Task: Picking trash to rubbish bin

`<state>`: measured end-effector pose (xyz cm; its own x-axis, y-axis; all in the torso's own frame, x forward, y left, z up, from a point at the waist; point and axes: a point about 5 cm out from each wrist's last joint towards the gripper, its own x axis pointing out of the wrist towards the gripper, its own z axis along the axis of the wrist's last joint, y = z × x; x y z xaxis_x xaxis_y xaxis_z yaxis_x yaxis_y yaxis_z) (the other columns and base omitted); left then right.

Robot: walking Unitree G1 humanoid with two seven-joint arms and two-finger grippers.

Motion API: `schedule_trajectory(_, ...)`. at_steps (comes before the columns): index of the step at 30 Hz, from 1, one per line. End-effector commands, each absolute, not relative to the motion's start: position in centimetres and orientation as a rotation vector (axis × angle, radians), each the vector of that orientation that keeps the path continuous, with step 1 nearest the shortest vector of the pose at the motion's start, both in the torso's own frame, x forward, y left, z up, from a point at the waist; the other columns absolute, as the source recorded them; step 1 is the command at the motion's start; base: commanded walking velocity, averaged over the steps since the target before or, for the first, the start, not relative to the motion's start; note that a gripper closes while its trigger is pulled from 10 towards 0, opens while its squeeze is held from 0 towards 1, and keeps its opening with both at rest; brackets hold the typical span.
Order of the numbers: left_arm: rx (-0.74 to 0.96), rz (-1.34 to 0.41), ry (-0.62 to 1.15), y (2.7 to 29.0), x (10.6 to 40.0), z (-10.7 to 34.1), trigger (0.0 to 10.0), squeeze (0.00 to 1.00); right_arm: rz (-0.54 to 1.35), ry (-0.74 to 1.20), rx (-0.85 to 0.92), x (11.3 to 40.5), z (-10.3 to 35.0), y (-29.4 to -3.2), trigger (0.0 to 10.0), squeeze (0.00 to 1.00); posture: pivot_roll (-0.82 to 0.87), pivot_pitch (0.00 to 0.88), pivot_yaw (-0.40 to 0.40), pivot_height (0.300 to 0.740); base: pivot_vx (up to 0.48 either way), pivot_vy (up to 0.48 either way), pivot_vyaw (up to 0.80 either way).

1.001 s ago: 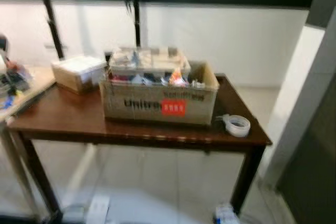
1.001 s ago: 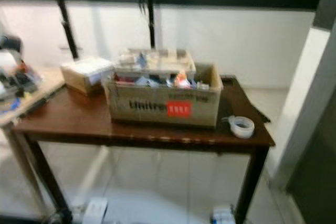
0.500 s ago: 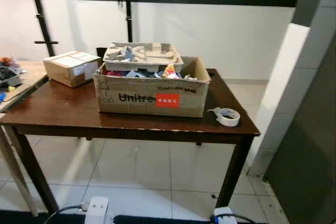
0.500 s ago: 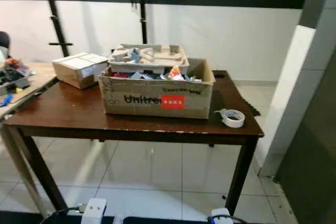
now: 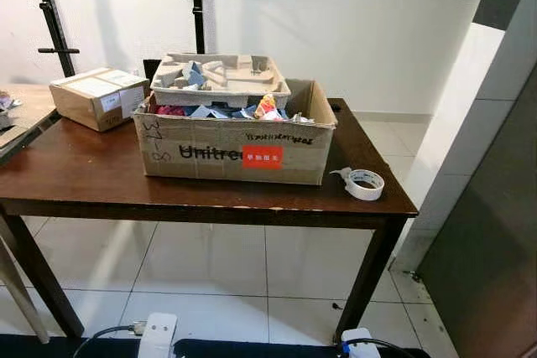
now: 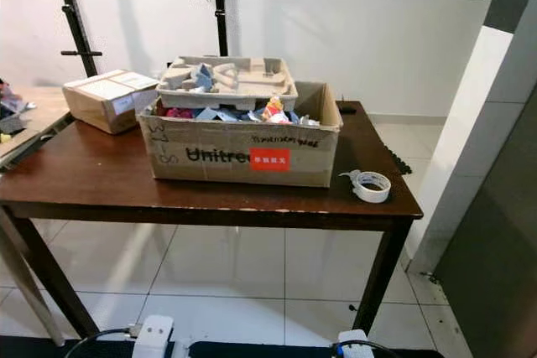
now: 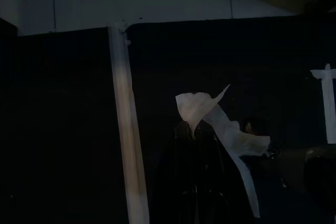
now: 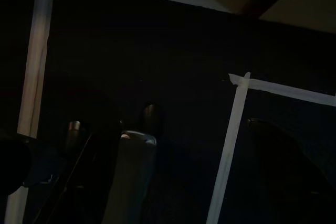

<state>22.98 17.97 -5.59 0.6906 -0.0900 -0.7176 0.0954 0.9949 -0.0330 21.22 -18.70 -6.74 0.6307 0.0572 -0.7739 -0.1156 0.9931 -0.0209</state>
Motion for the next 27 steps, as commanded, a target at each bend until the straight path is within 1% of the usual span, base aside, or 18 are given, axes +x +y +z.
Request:
schedule_trajectory(1,0.008,-0.128,0.8,17.43,23.08,-5.57,10.0,0.0,0.087,0.909,-0.065,20.72,-7.04,-18.88,10.0,0.0,0.0,0.0,-0.018,0.74,0.0,0.0,0.0)
schedule_trajectory(16,-0.022,-0.122,0.794,17.62,23.32,-5.39,10.0,0.0,0.082,0.914,-0.057,20.75,-7.05,-18.83,10.0,0.0,0.0,0.002,-0.015,0.74,0.0,0.0,0.0)
schedule_trajectory(27,-0.034,-0.126,0.788,17.57,23.52,-5.25,10.0,0.0,0.074,0.914,-0.05,20.71,-7.07,-18.8,10.0,0.0,0.0,0.011,-0.011,0.74,0.287,0.0,0.0)
